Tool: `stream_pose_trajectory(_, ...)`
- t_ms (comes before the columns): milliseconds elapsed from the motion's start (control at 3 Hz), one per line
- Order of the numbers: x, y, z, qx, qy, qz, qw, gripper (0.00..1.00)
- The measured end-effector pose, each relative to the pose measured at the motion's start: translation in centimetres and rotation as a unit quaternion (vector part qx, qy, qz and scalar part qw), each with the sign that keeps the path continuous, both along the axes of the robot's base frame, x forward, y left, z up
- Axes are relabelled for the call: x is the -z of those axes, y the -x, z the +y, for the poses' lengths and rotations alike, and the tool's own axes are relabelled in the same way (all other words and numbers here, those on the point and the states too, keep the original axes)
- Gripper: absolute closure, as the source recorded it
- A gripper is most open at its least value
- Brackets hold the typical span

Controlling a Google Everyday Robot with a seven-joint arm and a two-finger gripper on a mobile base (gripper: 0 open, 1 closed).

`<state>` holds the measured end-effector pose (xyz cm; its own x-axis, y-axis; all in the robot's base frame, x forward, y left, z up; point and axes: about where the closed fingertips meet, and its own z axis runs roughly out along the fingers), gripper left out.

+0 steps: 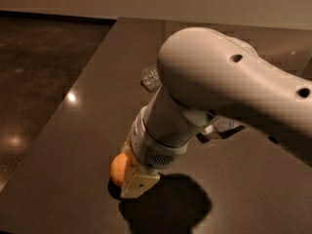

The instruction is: Move orange near water bottle

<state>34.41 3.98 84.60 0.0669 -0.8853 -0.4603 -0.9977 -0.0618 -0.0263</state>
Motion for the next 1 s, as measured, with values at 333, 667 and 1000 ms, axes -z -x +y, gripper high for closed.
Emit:
stream_pose_trajectory(333,-1.7,-3.0,-0.4,0.026,0.0,-0.006,0.9997,0.87)
stream_pose_trajectory(667,-3.8,-7.9,-0.9,0.078,0.001,-0.021,0.9967,1.0)
stream_pose_trajectory(1000,-5.2,-13.0,-0.9,0.134,0.005,-0.04,0.9902,1.0)
